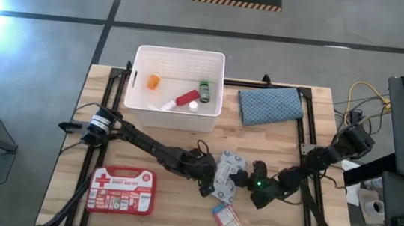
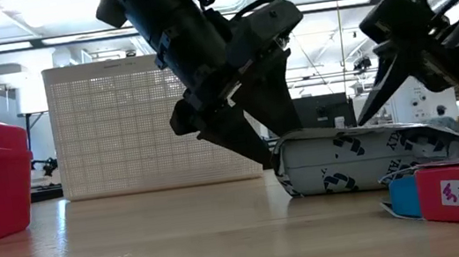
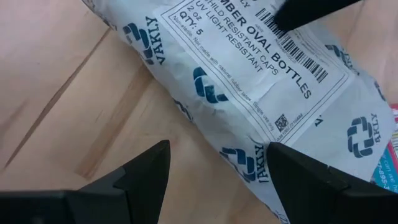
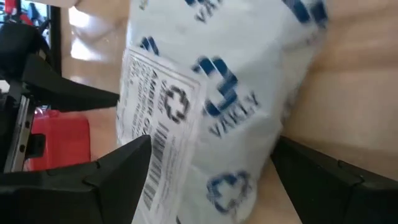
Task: Pick & place medical supplies in basket/bin
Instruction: Put the white bag into the white bin
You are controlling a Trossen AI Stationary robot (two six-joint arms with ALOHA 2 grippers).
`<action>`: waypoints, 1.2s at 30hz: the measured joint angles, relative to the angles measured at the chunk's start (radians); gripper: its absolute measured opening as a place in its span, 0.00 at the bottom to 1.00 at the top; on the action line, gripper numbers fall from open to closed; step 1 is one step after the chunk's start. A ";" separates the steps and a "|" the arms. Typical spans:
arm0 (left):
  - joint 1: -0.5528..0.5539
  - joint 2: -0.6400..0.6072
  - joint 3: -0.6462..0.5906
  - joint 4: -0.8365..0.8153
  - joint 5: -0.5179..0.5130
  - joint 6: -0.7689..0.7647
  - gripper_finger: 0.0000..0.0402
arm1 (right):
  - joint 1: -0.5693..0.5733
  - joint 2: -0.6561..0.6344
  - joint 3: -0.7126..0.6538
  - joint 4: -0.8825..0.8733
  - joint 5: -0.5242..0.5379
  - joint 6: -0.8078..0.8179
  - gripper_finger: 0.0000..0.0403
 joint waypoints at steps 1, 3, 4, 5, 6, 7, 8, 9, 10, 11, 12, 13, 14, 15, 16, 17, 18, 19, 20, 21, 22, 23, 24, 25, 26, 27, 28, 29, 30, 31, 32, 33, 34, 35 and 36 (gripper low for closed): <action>0.000 0.000 0.001 -0.001 0.001 0.000 0.61 | -0.008 0.001 -0.002 0.022 0.001 -0.027 0.81; 0.001 0.000 0.002 -0.004 0.003 0.000 0.61 | -0.031 0.008 -0.004 0.087 0.002 -0.107 0.81; 0.001 0.000 0.002 -0.007 0.003 0.001 0.61 | -0.041 0.010 -0.006 0.132 0.003 -0.162 0.81; 0.001 0.000 0.001 -0.012 0.004 0.001 0.61 | -0.053 0.011 -0.006 0.180 0.005 -0.221 0.81; 0.000 -0.003 0.001 -0.022 0.006 0.001 0.61 | -0.064 0.011 -0.006 0.228 0.005 -0.279 0.81; -0.002 -0.006 0.000 -0.038 0.011 0.002 0.61 | -0.072 0.009 -0.006 0.277 0.005 -0.340 0.81; -0.003 -0.008 0.001 -0.055 0.011 0.001 0.61 | -0.078 0.006 -0.006 0.328 -0.002 -0.400 0.81; -0.005 -0.012 0.004 -0.078 0.009 0.001 0.61 | -0.083 0.001 -0.006 0.369 -0.014 -0.456 0.81; -0.008 -0.014 0.004 -0.099 0.009 0.001 0.61 | -0.088 -0.006 -0.006 0.399 -0.025 -0.498 0.81; -0.011 -0.020 0.004 -0.121 0.007 -0.001 0.61 | -0.094 -0.014 -0.004 0.412 -0.043 -0.528 0.81; -0.014 -0.024 0.002 -0.147 0.002 -0.002 0.61 | -0.100 -0.021 -0.001 0.412 -0.062 -0.545 0.81; -0.017 -0.024 -0.001 -0.171 -0.012 -0.002 0.61 | -0.106 -0.025 0.002 0.400 -0.089 -0.554 0.81; -0.020 -0.025 -0.002 -0.184 -0.027 -0.003 0.61 | -0.111 -0.026 0.004 0.377 -0.117 -0.555 0.81; -0.022 -0.025 -0.003 -0.188 -0.043 -0.003 0.61 | -0.116 -0.024 0.006 0.349 -0.145 -0.552 0.81; -0.024 -0.026 -0.003 -0.190 -0.060 -0.003 0.61 | -0.121 -0.019 0.011 0.311 -0.174 -0.544 0.81; -0.026 -0.034 -0.003 -0.191 -0.074 -0.004 0.61 | -0.124 -0.009 0.017 0.282 -0.196 -0.528 0.81; -0.026 -0.040 -0.003 -0.185 -0.079 -0.005 0.61 | -0.126 0.003 0.019 0.264 -0.210 -0.513 0.81; -0.026 -0.043 -0.001 -0.178 -0.080 -0.005 0.61 | -0.126 0.014 0.019 0.252 -0.213 -0.498 0.81; -0.026 -0.043 0.000 -0.174 -0.080 -0.005 0.61 | -0.130 0.022 0.021 0.252 -0.213 -0.490 0.81; -0.026 -0.043 0.000 -0.176 -0.080 -0.005 0.61 | -0.134 0.028 0.029 0.257 -0.211 -0.482 0.81; -0.026 -0.041 -0.002 -0.177 -0.080 -0.005 0.61 | -0.137 0.032 0.037 0.264 -0.208 -0.475 0.81; -0.026 -0.040 -0.002 -0.176 -0.079 -0.005 0.61 | -0.142 0.035 0.045 0.266 -0.206 -0.476 0.81; -0.026 -0.040 -0.002 -0.174 -0.080 -0.005 0.61 | -0.148 0.039 0.053 0.264 -0.205 -0.491 0.81; -0.026 -0.040 -0.002 -0.169 -0.079 -0.005 0.61 | -0.153 0.044 0.062 0.261 -0.205 -0.513 0.81; -0.026 -0.040 -0.002 -0.165 -0.080 -0.005 0.61 | -0.160 0.047 0.072 0.261 -0.206 -0.537 0.81; -0.026 -0.040 -0.002 -0.165 -0.079 -0.005 0.61 | -0.167 0.050 0.082 0.261 -0.209 -0.560 0.81; -0.026 -0.040 -0.004 -0.166 -0.077 -0.005 0.61 | -0.176 0.053 0.093 0.261 -0.211 -0.583 0.81; -0.026 -0.040 -0.005 -0.167 -0.075 -0.005 0.61 | -0.185 0.056 0.104 0.261 -0.222 -0.602 0.81; -0.027 -0.040 -0.007 -0.167 -0.076 -0.005 0.61 | -0.191 0.060 0.110 0.261 -0.231 -0.619 0.81; -0.026 -0.041 -0.008 -0.165 -0.076 -0.005 0.61 | -0.195 0.066 0.116 0.259 -0.232 -0.637 0.81; -0.026 -0.041 -0.010 -0.163 -0.076 -0.003 0.61 | -0.198 0.071 0.122 0.258 -0.231 -0.649 0.81; -0.026 -0.041 -0.011 -0.167 -0.077 0.001 0.61 | -0.198 0.074 0.123 0.255 -0.234 -0.651 0.80; -0.027 -0.041 -0.011 -0.168 -0.078 0.002 0.61 | -0.198 0.075 0.123 0.250 -0.240 -0.652 0.79; -0.029 -0.041 -0.011 -0.172 -0.078 0.002 0.61 | -0.198 0.075 0.123 0.248 -0.249 -0.652 0.77; -0.032 -0.042 -0.011 -0.182 -0.079 0.002 0.61 | -0.198 0.076 0.122 0.249 -0.259 -0.653 0.75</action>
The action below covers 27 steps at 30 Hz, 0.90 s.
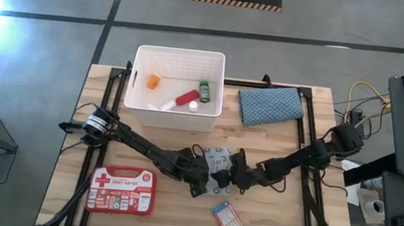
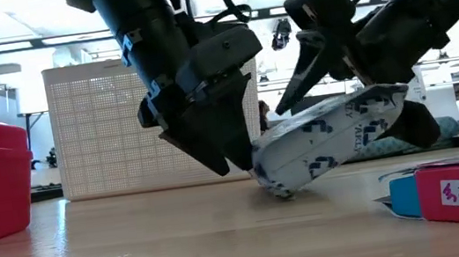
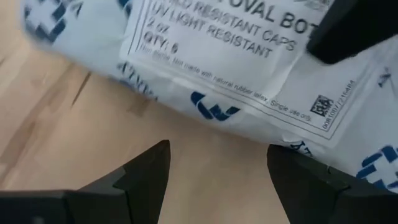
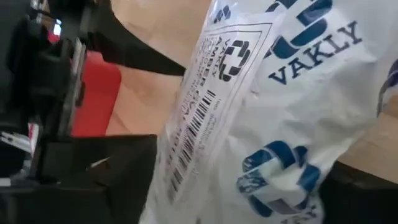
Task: Pick & place medical supplies in basket/bin
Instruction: Put the white bag into the white bin
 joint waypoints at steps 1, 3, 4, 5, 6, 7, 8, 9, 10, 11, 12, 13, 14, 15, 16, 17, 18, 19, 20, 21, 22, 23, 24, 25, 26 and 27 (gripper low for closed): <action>-0.005 -0.001 0.000 -0.007 -0.007 0.000 0.61 | 0.001 0.000 -0.002 0.003 -0.007 -0.006 0.72; -0.022 -0.007 0.000 -0.018 -0.054 0.000 0.61 | 0.008 -0.002 -0.006 -0.001 -0.008 -0.033 0.63; -0.034 -0.012 0.000 -0.032 -0.090 -0.001 0.61 | 0.012 -0.004 -0.006 -0.002 -0.007 -0.041 0.59; -0.046 -0.016 0.000 -0.042 -0.134 -0.001 0.61 | 0.015 -0.008 -0.006 -0.001 -0.007 -0.049 0.54; -0.059 -0.021 0.000 -0.054 -0.178 -0.007 0.61 | 0.018 -0.012 -0.006 -0.002 -0.011 -0.057 0.49; -0.073 -0.029 0.000 -0.073 -0.216 -0.019 0.61 | 0.019 -0.015 -0.006 0.002 -0.019 -0.062 0.44; -0.087 -0.036 0.000 -0.101 -0.249 -0.037 0.61 | 0.019 -0.019 -0.006 0.005 -0.030 -0.069 0.39; -0.101 -0.046 0.000 -0.126 -0.277 -0.065 0.61 | 0.023 -0.025 -0.006 0.002 -0.041 -0.080 0.35; -0.118 -0.058 0.000 -0.153 -0.297 -0.103 0.61 | 0.026 -0.032 -0.006 0.006 -0.048 -0.098 0.31; -0.135 -0.071 0.000 -0.187 -0.318 -0.147 0.61 | 0.030 -0.040 -0.006 0.027 -0.053 -0.124 0.30; -0.153 -0.085 0.000 -0.217 -0.341 -0.190 0.61 | 0.036 -0.055 -0.005 0.045 -0.056 -0.149 0.30; -0.171 -0.095 0.000 -0.236 -0.365 -0.231 0.61 | 0.042 -0.076 -0.004 0.058 -0.058 -0.169 0.30; -0.191 -0.107 0.000 -0.253 -0.390 -0.270 0.61 | 0.046 -0.097 -0.004 0.082 -0.058 -0.185 0.30; -0.210 -0.119 0.000 -0.276 -0.419 -0.306 0.61 | 0.049 -0.121 -0.004 0.111 -0.056 -0.203 0.30; -0.224 -0.127 0.000 -0.298 -0.443 -0.343 0.61 | 0.050 -0.149 -0.004 0.131 -0.053 -0.223 0.30; -0.232 -0.136 0.000 -0.307 -0.461 -0.374 0.61 | 0.050 -0.184 -0.004 0.146 -0.041 -0.245 0.30; -0.237 -0.145 0.000 -0.318 -0.478 -0.401 0.61 | 0.047 -0.220 -0.004 0.165 -0.018 -0.270 0.30; -0.238 -0.150 0.000 -0.335 -0.493 -0.421 0.61 | 0.039 -0.259 0.005 0.180 0.025 -0.305 0.30; -0.236 -0.152 0.000 -0.345 -0.502 -0.432 0.61 | 0.032 -0.302 0.023 0.188 0.074 -0.359 0.30; -0.235 -0.154 -0.001 -0.348 -0.505 -0.438 0.61 | 0.025 -0.347 0.041 0.188 0.128 -0.423 0.31; -0.234 -0.154 -0.004 -0.352 -0.506 -0.439 0.61 | 0.011 -0.384 0.067 0.187 0.191 -0.496 0.32; -0.234 -0.154 -0.008 -0.354 -0.506 -0.439 0.61 | -0.007 -0.417 0.101 0.187 0.251 -0.573 0.33; -0.235 -0.154 -0.010 -0.355 -0.505 -0.439 0.61 | -0.030 -0.443 0.135 0.180 0.297 -0.654 0.33; -0.235 -0.155 -0.013 -0.358 -0.504 -0.444 0.61 | -0.060 -0.461 0.174 0.147 0.344 -0.732 0.33; -0.236 -0.160 -0.019 -0.358 -0.504 -0.455 0.61 | -0.100 -0.467 0.222 0.097 0.379 -0.796 0.34; -0.236 -0.165 -0.026 -0.365 -0.501 -0.467 0.61 | -0.151 -0.466 0.278 0.030 0.395 -0.839 0.34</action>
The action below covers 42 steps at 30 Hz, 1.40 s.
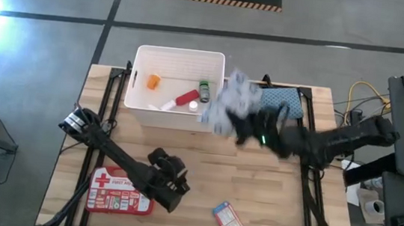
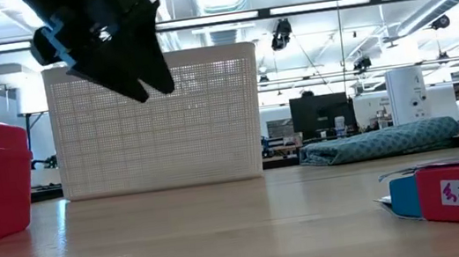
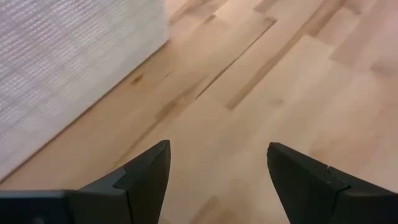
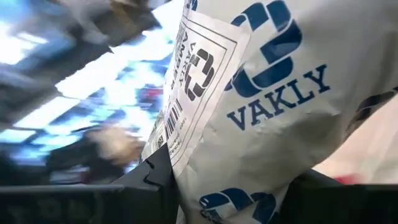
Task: Pick & place medical supplies in basket/bin
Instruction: Put the white bag into the white bin, then put the red pill box into the white bin
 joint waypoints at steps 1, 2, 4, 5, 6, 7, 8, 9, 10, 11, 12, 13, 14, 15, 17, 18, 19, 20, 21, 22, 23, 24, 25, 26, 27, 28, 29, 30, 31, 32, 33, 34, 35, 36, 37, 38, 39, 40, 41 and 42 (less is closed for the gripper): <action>0.001 -0.002 -0.005 -0.007 0.000 -0.010 0.61 | -0.057 0.006 0.058 -0.102 -0.004 -0.011 0.34; 0.004 -0.005 -0.010 -0.003 0.001 -0.016 0.61 | -0.125 0.021 0.121 -0.234 -0.037 0.005 0.34; 0.008 -0.012 -0.020 -0.001 0.004 -0.017 0.61 | -0.279 0.085 0.254 -0.457 -0.217 0.077 0.35; 0.010 -0.013 -0.021 -0.005 0.004 -0.018 0.61 | -0.351 0.128 0.313 -0.538 -0.347 0.094 0.36; 0.012 -0.014 -0.021 0.002 0.003 -0.017 0.61 | -0.417 0.178 0.366 -0.603 -0.469 0.098 0.38; 0.013 -0.017 -0.023 0.003 0.004 -0.017 0.61 | -0.466 0.238 0.422 -0.649 -0.570 0.095 0.40; 0.014 -0.018 -0.026 -0.002 0.004 -0.018 0.61 | -0.505 0.293 0.478 -0.680 -0.646 0.087 0.42; 0.016 -0.018 -0.028 -0.004 0.006 -0.018 0.61 | -0.535 0.346 0.533 -0.719 -0.698 0.070 0.45; 0.016 -0.019 -0.029 -0.003 0.010 -0.018 0.61 | -0.556 0.391 0.589 -0.774 -0.721 0.043 0.47; 0.016 -0.025 -0.032 -0.005 0.015 -0.020 0.61 | -0.570 0.431 0.643 -0.817 -0.726 0.017 0.50; 0.016 -0.029 -0.036 -0.013 0.023 -0.029 0.61 | -0.581 0.468 0.697 -0.849 -0.725 -0.009 0.52; 0.016 -0.035 -0.042 -0.021 0.026 -0.047 0.61 | -0.588 0.496 0.746 -0.890 -0.716 -0.038 0.55; 0.016 -0.043 -0.051 -0.024 0.029 -0.068 0.61 | -0.592 0.523 0.791 -0.944 -0.705 -0.063 0.57; 0.016 -0.054 -0.065 -0.026 0.031 -0.090 0.61 | -0.594 0.548 0.836 -0.989 -0.690 -0.087 0.60; 0.016 -0.076 -0.100 -0.022 0.037 -0.129 0.61 | -0.595 0.586 0.916 -1.075 -0.658 -0.121 0.65; 0.016 -0.087 -0.117 -0.010 0.038 -0.142 0.61 | -0.590 0.599 0.954 -1.124 -0.644 -0.142 0.67; 0.016 -0.100 -0.135 0.004 0.040 -0.147 0.61 | -0.580 0.608 0.988 -1.159 -0.634 -0.166 0.70; 0.016 -0.108 -0.153 0.021 0.044 -0.147 0.61 | -0.568 0.611 1.019 -1.192 -0.628 -0.194 0.72; 0.018 -0.118 -0.170 0.045 0.049 -0.146 0.61 | -0.551 0.610 1.042 -1.230 -0.625 -0.226 0.73; 0.018 -0.131 -0.190 0.081 0.052 -0.142 0.61 | -0.532 0.603 1.059 -1.259 -0.625 -0.247 0.75; 0.018 -0.143 -0.210 0.118 0.057 -0.131 0.61 | -0.506 0.595 1.071 -1.281 -0.625 -0.259 0.76; 0.018 -0.155 -0.233 0.170 0.064 -0.108 0.61 | -0.483 0.583 1.079 -1.308 -0.625 -0.262 0.76; 0.018 -0.166 -0.255 0.230 0.072 -0.079 0.61 | -0.456 0.571 1.083 -1.348 -0.626 -0.264 0.77; 0.018 -0.177 -0.278 0.304 0.082 -0.046 0.61 | -0.427 0.559 1.087 -1.393 -0.626 -0.263 0.77; 0.019 -0.187 -0.302 0.381 0.095 -0.007 0.61 | -0.398 0.548 1.089 -1.439 -0.627 -0.256 0.78; 0.021 -0.196 -0.326 0.459 0.119 0.036 0.61 | -0.369 0.536 1.088 -1.490 -0.628 -0.238 0.78; 0.028 -0.205 -0.352 0.555 0.150 0.084 0.61 | -0.336 0.525 1.081 -1.543 -0.628 -0.222 0.78; 0.033 -0.213 -0.375 0.655 0.192 0.125 0.61 | -0.305 0.514 1.071 -1.595 -0.628 -0.203 0.78; 0.040 -0.217 -0.399 0.747 0.235 0.157 0.61 | -0.273 0.508 1.058 -1.642 -0.629 -0.176 0.78; 0.054 -0.218 -0.423 0.837 0.285 0.184 0.61 | -0.240 0.502 1.038 -1.685 -0.630 -0.140 0.78; 0.067 -0.218 -0.442 0.920 0.340 0.205 0.61 | -0.209 0.501 1.016 -1.729 -0.635 -0.105 0.78; 0.083 -0.216 -0.458 0.988 0.398 0.222 0.61 | -0.174 0.501 0.991 -1.762 -0.640 -0.069 0.78; 0.099 -0.210 -0.470 1.039 0.451 0.239 0.61 | -0.137 0.501 0.962 -1.785 -0.643 -0.038 0.78; 0.114 -0.203 -0.475 1.075 0.502 0.250 0.61 | -0.101 0.500 0.931 -1.799 -0.655 -0.009 0.77; 0.127 -0.196 -0.476 1.096 0.551 0.262 0.61 | -0.065 0.497 0.897 -1.804 -0.676 0.018 0.77; 0.138 -0.189 -0.476 1.100 0.592 0.279 0.61 | -0.024 0.495 0.865 -1.797 -0.704 0.047 0.77; 0.145 -0.179 -0.471 1.095 0.626 0.302 0.61 | 0.014 0.491 0.832 -1.784 -0.730 0.078 0.77; 0.150 -0.168 -0.460 1.095 0.661 0.329 0.61 | 0.053 0.489 0.799 -1.770 -0.752 0.112 0.76; 0.151 -0.157 -0.446 1.097 0.695 0.352 0.61 | 0.094 0.489 0.767 -1.755 -0.770 0.146 0.76; 0.151 -0.146 -0.432 1.097 0.724 0.371 0.61 | 0.132 0.489 0.732 -1.733 -0.790 0.178 0.76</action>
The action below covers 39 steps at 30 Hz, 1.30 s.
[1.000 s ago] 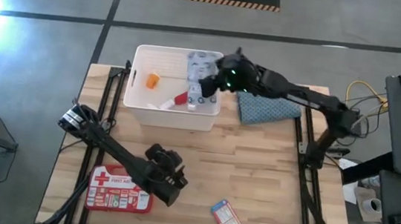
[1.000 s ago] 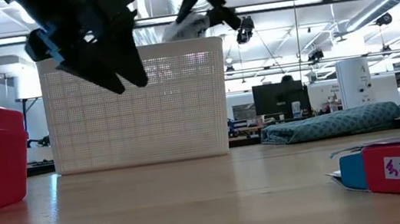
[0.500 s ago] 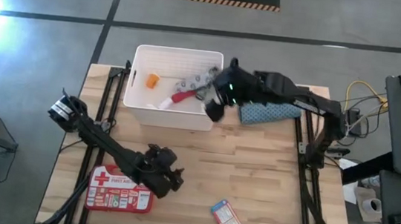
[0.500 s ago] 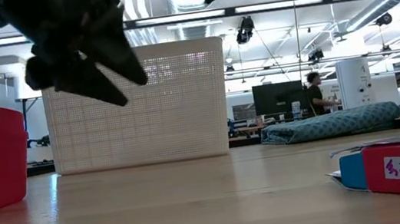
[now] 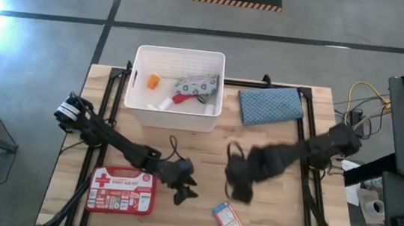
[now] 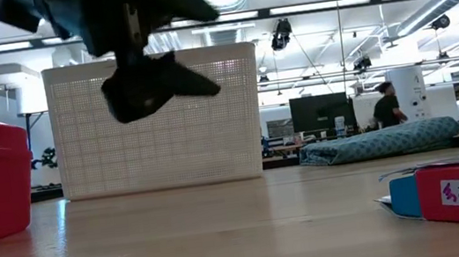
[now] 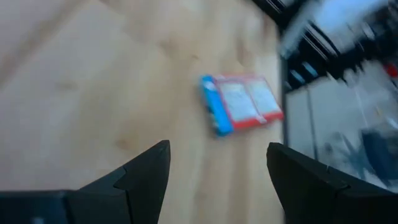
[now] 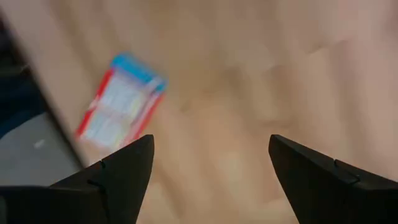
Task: Pick & place medical supplies in basket/bin
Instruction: Put the red pill box into the white bin
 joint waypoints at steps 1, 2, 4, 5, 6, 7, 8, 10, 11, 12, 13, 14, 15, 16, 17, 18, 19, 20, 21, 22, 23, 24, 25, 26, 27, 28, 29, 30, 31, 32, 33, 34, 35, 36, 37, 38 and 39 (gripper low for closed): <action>-0.001 0.011 0.016 0.000 0.029 0.013 0.61 | 0.035 0.000 -0.034 0.036 -0.027 0.034 0.76; -0.001 0.028 0.037 0.006 0.047 0.025 0.61 | 0.070 -0.001 -0.069 0.068 -0.056 0.073 0.76; -0.002 0.062 0.071 -0.001 0.077 0.027 0.61 | 0.129 -0.003 -0.144 0.142 -0.128 0.155 0.76; -0.002 0.084 0.091 -0.005 0.094 0.028 0.61 | 0.155 -0.005 -0.182 0.191 -0.155 0.199 0.76; -0.001 0.108 0.115 0.000 0.109 0.028 0.61 | 0.182 -0.005 -0.219 0.239 -0.173 0.238 0.75; -0.001 0.130 0.136 0.000 0.125 0.028 0.61 | 0.205 -0.005 -0.258 0.286 -0.180 0.273 0.75; -0.001 0.150 0.155 -0.005 0.142 0.028 0.61 | 0.227 -0.005 -0.295 0.341 -0.182 0.309 0.75; 0.000 0.198 0.207 -0.004 0.176 0.031 0.61 | 0.265 -0.005 -0.363 0.472 -0.188 0.385 0.74; -0.001 0.216 0.230 -0.026 0.189 0.032 0.61 | 0.284 -0.005 -0.394 0.525 -0.190 0.421 0.73; -0.001 0.236 0.253 -0.051 0.201 0.032 0.61 | 0.304 -0.005 -0.424 0.576 -0.190 0.458 0.73; -0.001 0.254 0.279 -0.060 0.211 0.032 0.61 | 0.325 -0.005 -0.452 0.628 -0.190 0.496 0.73; -0.001 0.267 0.304 -0.076 0.218 0.036 0.61 | 0.346 -0.003 -0.480 0.681 -0.189 0.536 0.73; -0.002 0.275 0.322 -0.107 0.218 0.044 0.61 | 0.366 -0.001 -0.505 0.728 -0.186 0.575 0.73; -0.001 0.280 0.342 -0.135 0.219 0.052 0.61 | 0.388 0.002 -0.530 0.780 -0.180 0.611 0.73; -0.001 0.286 0.362 -0.152 0.219 0.061 0.61 | 0.409 0.004 -0.552 0.828 -0.175 0.645 0.73; -0.001 0.287 0.377 -0.169 0.218 0.072 0.61 | 0.427 0.006 -0.573 0.866 -0.165 0.679 0.73; -0.001 0.287 0.387 -0.197 0.217 0.078 0.61 | 0.442 0.012 -0.592 0.913 -0.154 0.709 0.73; -0.001 0.287 0.396 -0.219 0.214 0.080 0.61 | 0.450 0.017 -0.610 0.970 -0.145 0.734 0.73; -0.001 0.287 0.402 -0.223 0.206 0.085 0.61 | 0.458 0.024 -0.626 1.010 -0.129 0.757 0.73; -0.001 0.288 0.405 -0.235 0.198 0.088 0.61 | 0.461 0.032 -0.640 1.035 -0.115 0.767 0.73; -0.001 0.287 0.406 -0.240 0.195 0.088 0.61 | 0.460 0.043 -0.648 1.067 -0.100 0.773 0.73; -0.001 0.287 0.406 -0.239 0.195 0.088 0.61 | 0.457 0.053 -0.653 1.107 -0.091 0.774 0.73; -0.001 0.287 0.403 -0.240 0.194 0.088 0.61 | 0.450 0.063 -0.658 1.130 -0.082 0.771 0.73; -0.001 0.286 0.394 -0.239 0.191 0.088 0.61 | 0.440 0.072 -0.661 1.140 -0.077 0.766 0.73; -0.001 0.286 0.384 -0.239 0.184 0.087 0.61 | 0.430 0.086 -0.662 1.162 -0.077 0.760 0.73; -0.001 0.286 0.375 -0.242 0.176 0.085 0.61 | 0.420 0.098 -0.664 1.178 -0.077 0.750 0.73; -0.002 0.286 0.366 -0.247 0.171 0.081 0.61 | 0.410 0.111 -0.667 1.174 -0.073 0.735 0.73; -0.002 0.286 0.355 -0.245 0.171 0.069 0.61 | 0.396 0.119 -0.666 1.170 -0.083 0.721 0.73; -0.002 0.286 0.345 -0.241 0.171 0.055 0.61 | 0.385 0.129 -0.655 1.174 -0.073 0.696 0.73; -0.002 0.286 0.336 -0.242 0.171 0.041 0.61 | 0.371 0.134 -0.649 1.178 -0.070 0.669 0.73; -0.002 0.286 0.327 -0.243 0.171 0.028 0.61 | 0.359 0.134 -0.645 1.176 -0.066 0.643 0.73; -0.003 0.286 0.316 -0.241 0.171 0.023 0.61 | 0.345 0.135 -0.639 1.176 -0.029 0.611 0.73; -0.004 0.286 0.305 -0.241 0.171 0.011 0.61 | 0.328 0.135 -0.635 1.193 -0.007 0.586 0.73; -0.007 0.286 0.296 -0.245 0.171 -0.010 0.61 | 0.315 0.131 -0.633 1.208 0.032 0.558 0.73; -0.008 0.286 0.286 -0.244 0.169 -0.021 0.61 | 0.300 0.121 -0.631 1.207 0.060 0.532 0.73; -0.009 0.286 0.278 -0.240 0.171 -0.029 0.61 | 0.284 0.110 -0.626 1.203 0.082 0.509 0.73; -0.009 0.286 0.269 -0.239 0.171 -0.037 0.61 | 0.268 0.102 -0.620 1.212 0.084 0.490 0.73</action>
